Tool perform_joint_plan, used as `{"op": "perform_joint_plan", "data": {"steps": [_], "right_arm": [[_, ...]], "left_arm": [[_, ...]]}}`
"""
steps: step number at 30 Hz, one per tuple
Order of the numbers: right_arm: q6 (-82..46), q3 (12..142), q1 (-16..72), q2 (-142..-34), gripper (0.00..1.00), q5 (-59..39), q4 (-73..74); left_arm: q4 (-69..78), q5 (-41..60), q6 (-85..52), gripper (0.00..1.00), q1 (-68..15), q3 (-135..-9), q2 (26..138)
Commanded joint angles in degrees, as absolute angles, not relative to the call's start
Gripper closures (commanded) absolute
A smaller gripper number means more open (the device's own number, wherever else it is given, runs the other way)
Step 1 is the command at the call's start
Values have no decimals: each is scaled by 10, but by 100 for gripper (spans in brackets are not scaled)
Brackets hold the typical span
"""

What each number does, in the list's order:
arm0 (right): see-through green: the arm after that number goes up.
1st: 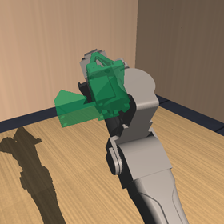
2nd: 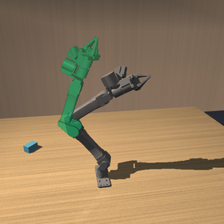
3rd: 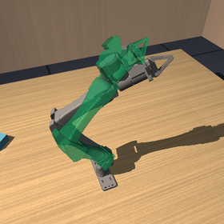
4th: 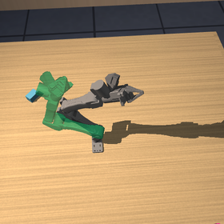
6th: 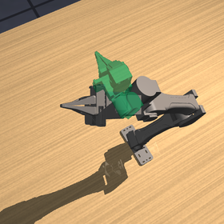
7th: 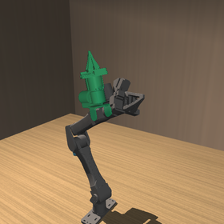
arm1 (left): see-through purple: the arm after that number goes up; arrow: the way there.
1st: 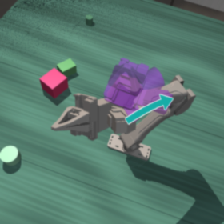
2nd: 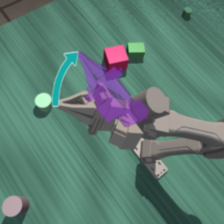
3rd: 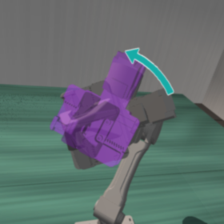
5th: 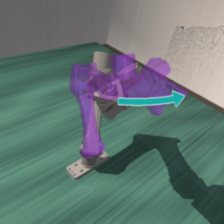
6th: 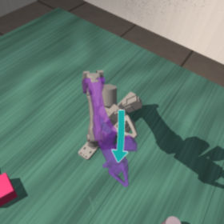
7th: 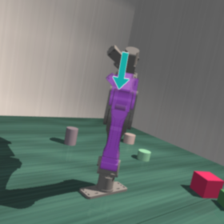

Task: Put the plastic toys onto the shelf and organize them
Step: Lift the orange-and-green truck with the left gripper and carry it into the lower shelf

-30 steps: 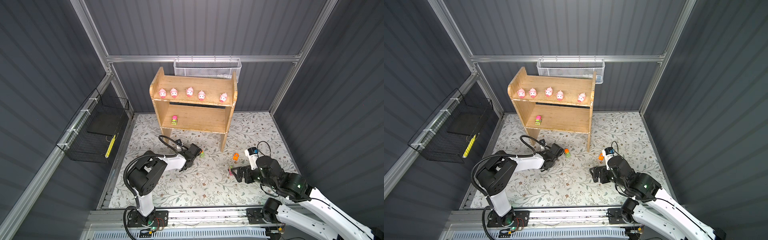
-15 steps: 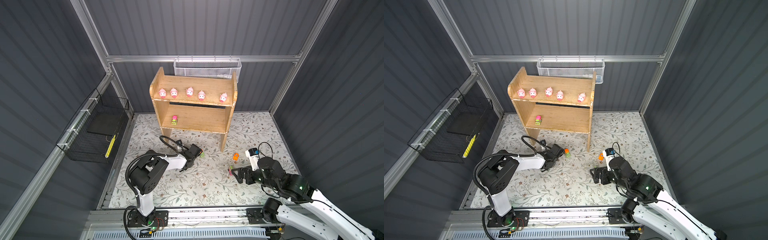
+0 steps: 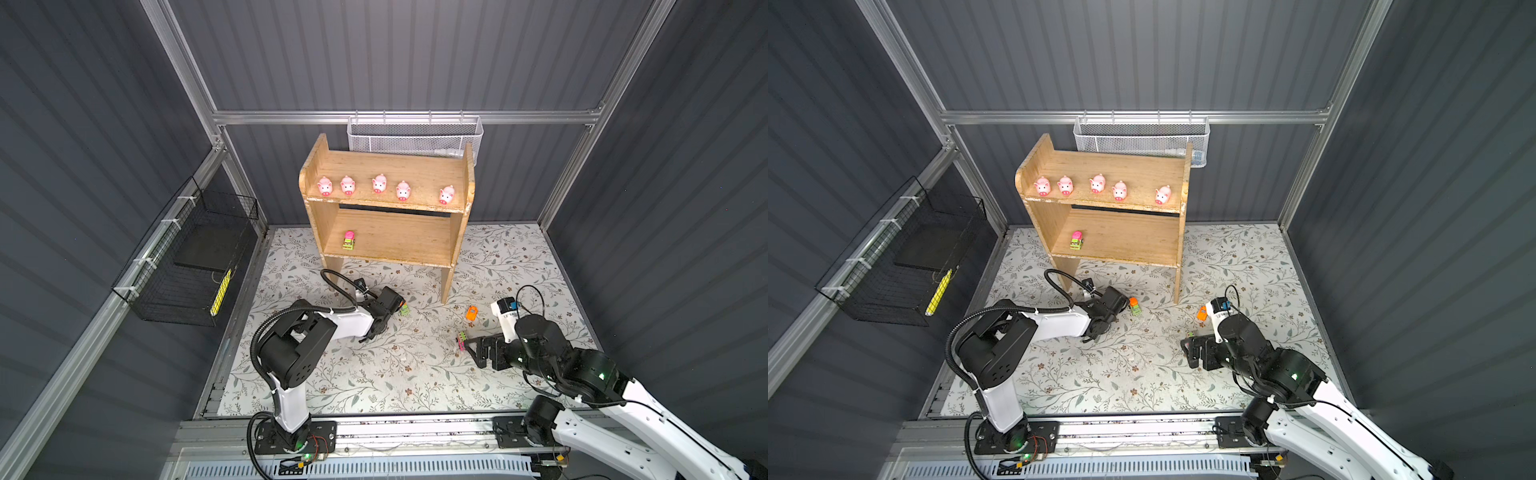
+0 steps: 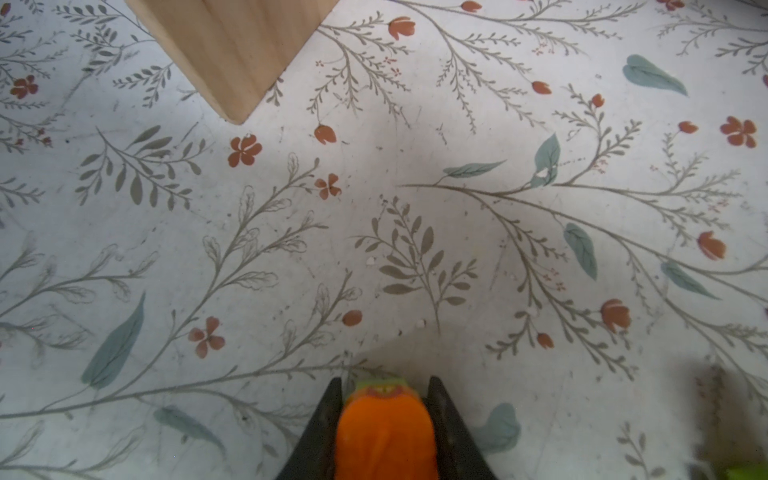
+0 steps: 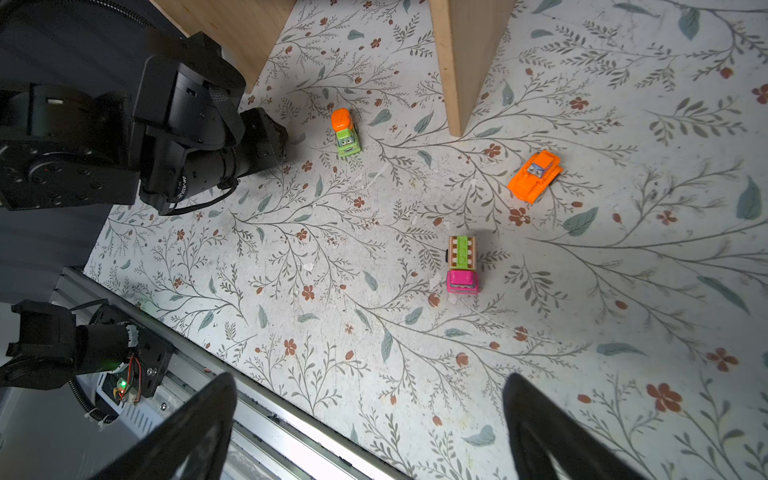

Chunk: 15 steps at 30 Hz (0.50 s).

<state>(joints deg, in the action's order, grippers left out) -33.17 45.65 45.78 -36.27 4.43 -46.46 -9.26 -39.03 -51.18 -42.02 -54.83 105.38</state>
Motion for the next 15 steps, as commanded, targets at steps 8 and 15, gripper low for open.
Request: {"op": "perform_joint_plan", "data": {"steps": [8,15], "right_arm": [[-333,466,455,-368,1,31,-459],[-337,482,455,-376,1,21,-456]], "left_arm": [[-157,-351,-434,75,-429,-568,986],[-221,-331,-394,77,-431,-570,904]]}}
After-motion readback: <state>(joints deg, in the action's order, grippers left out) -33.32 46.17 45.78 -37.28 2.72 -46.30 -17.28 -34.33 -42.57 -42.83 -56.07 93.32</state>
